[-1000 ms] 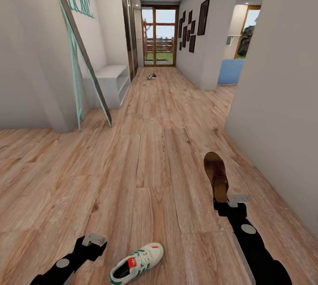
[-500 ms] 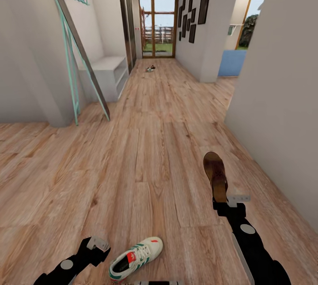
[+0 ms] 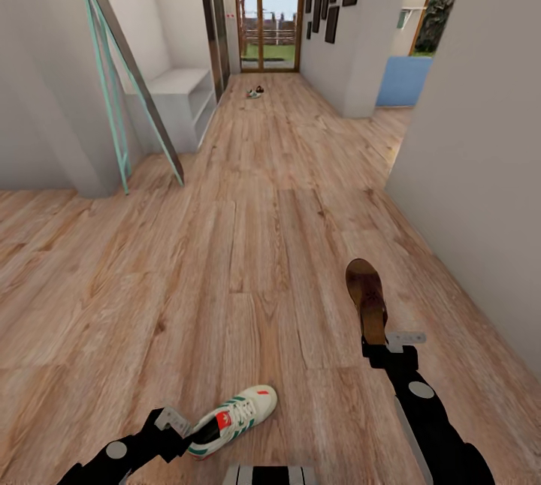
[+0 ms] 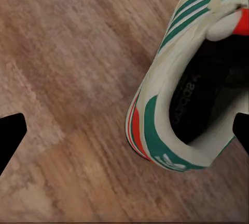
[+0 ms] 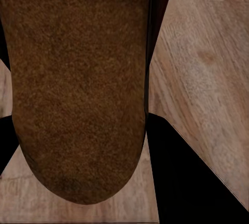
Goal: Pick up the two gym shoes and the two sandals from the corridor floor and place them onto the hallstand (shoe rack) in the corridor, making sure they are on the rack and not on the floor. Arrange them so the two gym shoes are next to each other and the two sandals are next to each other.
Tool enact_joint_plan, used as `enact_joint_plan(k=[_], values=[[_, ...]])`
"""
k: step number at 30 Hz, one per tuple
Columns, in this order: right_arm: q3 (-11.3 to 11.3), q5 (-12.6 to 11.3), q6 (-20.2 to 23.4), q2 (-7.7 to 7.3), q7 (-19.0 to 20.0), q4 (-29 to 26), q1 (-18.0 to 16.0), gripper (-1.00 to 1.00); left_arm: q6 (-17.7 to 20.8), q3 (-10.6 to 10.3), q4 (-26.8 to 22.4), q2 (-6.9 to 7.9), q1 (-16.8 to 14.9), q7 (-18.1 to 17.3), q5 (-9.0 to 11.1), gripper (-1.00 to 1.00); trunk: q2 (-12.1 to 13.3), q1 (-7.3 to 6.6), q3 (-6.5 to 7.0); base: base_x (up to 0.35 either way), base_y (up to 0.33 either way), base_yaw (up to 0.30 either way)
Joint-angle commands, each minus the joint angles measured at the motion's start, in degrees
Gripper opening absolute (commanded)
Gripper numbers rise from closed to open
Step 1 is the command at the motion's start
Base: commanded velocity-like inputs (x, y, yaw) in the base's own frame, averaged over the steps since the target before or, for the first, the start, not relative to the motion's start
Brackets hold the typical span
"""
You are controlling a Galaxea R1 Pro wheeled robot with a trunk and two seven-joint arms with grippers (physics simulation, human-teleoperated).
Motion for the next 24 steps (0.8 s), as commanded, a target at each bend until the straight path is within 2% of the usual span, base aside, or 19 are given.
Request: enact_joint_plan(k=[1,5,14,21,24], values=[[0.03,0.29,0.39,-0.01,-0.23,-0.12,-0.02,-1.0,-0.26,0.01,-0.15,0.05,-0.03,-1.37,-0.21,1.0,-0.04,0.01,-0.36,0.0,0.0,0.0],[0.04,0.29,0.39,-0.01,-0.23,-0.15,-0.02,-1.0,-0.21,-0.1,-0.35,0.06,-0.04,-2.45,-0.22,1.0,-0.09,0.11,-1.51,0.0,0.0,0.0],[0.04,0.29,0.39,-0.01,-0.23,-0.16,-0.02,-1.0,0.12,-0.46,-0.54,0.01,-0.07,-2.86,-0.45,1.0,-0.09,0.11,-1.66,0.0,0.0,0.0],[0.08,0.29,0.39,-0.01,-0.23,-0.14,-0.02,-1.0,0.5,-0.47,-0.65,0.01,-0.66,-2.72,-0.64,1.0,-0.18,0.29,-3.67,0.0,0.0,0.0],[0.08,0.29,0.39,-0.01,-0.23,-0.14,-0.02,-1.0,0.59,-0.57,-0.71,0.04,-0.8,-2.7,-0.91,1.0,-0.18,0.29,-3.71,0.0,0.0,0.0]])
